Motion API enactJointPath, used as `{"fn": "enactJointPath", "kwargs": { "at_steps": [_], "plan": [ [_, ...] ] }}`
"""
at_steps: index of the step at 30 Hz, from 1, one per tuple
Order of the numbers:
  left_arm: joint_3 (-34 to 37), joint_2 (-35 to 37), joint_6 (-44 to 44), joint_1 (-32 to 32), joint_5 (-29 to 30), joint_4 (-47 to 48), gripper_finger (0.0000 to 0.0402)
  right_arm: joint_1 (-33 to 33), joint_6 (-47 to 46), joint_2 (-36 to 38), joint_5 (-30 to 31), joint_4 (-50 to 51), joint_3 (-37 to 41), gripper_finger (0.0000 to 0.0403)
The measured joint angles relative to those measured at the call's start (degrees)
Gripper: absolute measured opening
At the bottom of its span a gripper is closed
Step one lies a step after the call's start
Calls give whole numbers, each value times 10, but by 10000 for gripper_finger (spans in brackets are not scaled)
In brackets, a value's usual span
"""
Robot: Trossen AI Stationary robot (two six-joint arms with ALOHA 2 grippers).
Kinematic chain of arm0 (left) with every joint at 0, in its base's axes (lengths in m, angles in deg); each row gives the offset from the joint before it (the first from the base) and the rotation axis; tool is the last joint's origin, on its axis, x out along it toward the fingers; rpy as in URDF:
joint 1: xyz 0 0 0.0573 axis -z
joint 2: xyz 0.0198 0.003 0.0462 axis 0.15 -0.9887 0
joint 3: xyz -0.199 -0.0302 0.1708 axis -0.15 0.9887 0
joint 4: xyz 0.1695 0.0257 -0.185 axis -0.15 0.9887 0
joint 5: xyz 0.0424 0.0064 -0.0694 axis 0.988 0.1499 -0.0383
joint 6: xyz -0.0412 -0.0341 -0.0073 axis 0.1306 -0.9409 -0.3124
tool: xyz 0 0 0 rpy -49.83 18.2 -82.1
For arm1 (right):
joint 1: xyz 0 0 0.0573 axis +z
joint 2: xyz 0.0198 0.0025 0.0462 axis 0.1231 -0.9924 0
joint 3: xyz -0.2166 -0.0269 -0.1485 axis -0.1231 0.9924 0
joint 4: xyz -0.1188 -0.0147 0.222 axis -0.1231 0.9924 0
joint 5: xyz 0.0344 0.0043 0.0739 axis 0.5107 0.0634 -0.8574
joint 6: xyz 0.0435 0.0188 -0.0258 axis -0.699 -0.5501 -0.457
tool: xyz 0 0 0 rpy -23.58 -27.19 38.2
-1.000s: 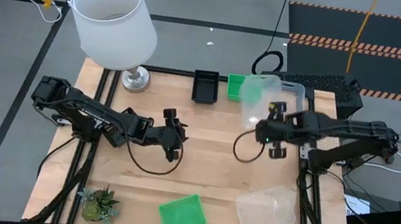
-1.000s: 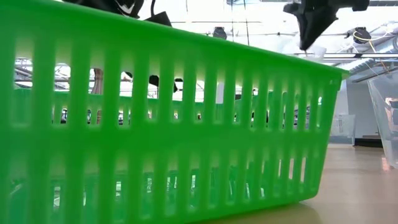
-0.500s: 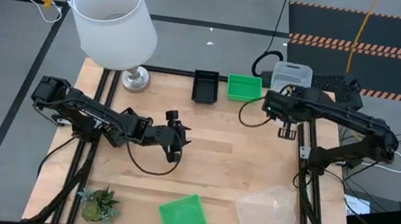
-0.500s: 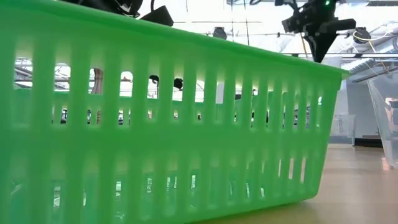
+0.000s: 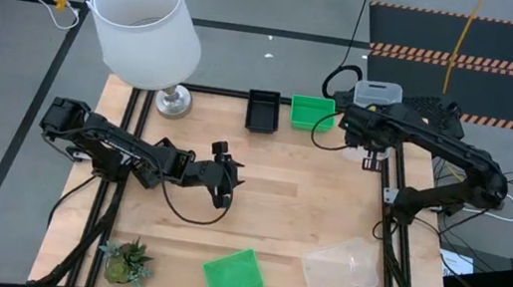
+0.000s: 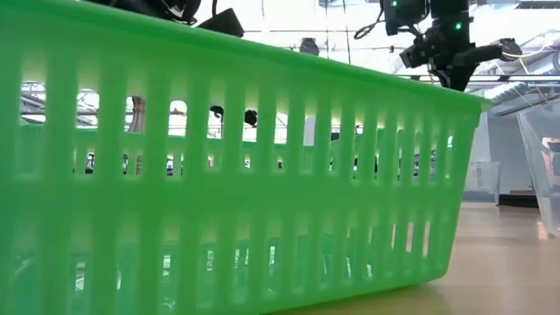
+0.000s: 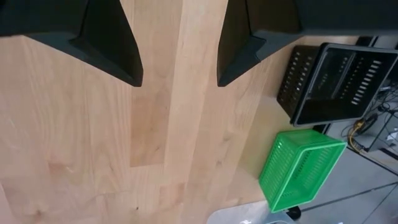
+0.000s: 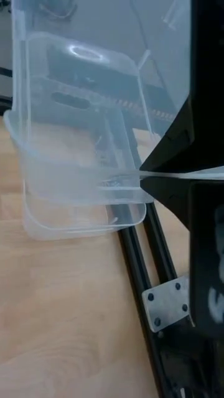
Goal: Stack baskets by color
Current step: Stack the middle transparent bin on top of the top right transparent bin
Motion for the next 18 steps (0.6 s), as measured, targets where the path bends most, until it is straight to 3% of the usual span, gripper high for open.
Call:
{"fn": "enactJointPath", "kwargs": {
  "at_steps": [18],
  "plan": [
    [0, 0, 2, 0, 0, 0, 207, -61, 53, 0, -16, -76, 80, 0]
  ]
}}
